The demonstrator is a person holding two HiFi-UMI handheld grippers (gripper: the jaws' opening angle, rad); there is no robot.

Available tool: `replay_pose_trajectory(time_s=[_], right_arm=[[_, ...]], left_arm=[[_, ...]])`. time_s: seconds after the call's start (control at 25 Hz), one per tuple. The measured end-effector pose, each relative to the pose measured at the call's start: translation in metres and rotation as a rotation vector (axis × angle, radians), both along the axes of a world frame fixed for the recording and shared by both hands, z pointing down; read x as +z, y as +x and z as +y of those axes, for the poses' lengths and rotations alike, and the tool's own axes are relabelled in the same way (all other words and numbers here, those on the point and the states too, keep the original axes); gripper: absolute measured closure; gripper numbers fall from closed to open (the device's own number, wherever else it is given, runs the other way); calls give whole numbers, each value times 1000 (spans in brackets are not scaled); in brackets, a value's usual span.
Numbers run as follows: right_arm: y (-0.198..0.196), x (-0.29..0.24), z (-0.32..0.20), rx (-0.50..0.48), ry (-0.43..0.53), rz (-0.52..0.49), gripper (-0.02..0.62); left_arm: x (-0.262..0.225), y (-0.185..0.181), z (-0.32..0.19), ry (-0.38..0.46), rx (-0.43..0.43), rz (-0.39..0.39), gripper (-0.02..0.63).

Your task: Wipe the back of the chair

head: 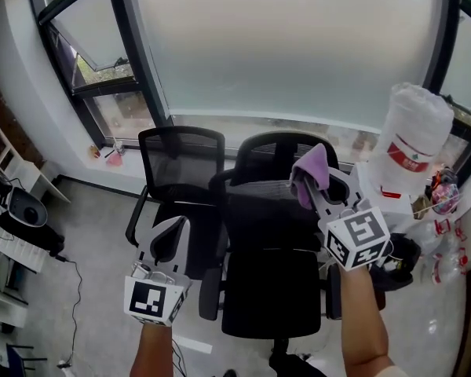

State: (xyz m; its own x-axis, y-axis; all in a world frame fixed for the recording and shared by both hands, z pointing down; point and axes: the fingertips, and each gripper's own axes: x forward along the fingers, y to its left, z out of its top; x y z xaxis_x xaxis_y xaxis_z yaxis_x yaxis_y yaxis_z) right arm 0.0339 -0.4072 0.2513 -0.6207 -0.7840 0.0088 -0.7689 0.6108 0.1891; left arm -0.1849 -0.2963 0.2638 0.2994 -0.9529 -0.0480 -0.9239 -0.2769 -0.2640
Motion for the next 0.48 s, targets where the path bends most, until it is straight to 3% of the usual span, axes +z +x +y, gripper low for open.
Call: replay_pose_trajectory(time_s=[0.48], right_arm=[[-59, 85, -131, 1, 33, 98, 540]], left_arm=[[56, 4, -114, -4, -75, -32, 600]])
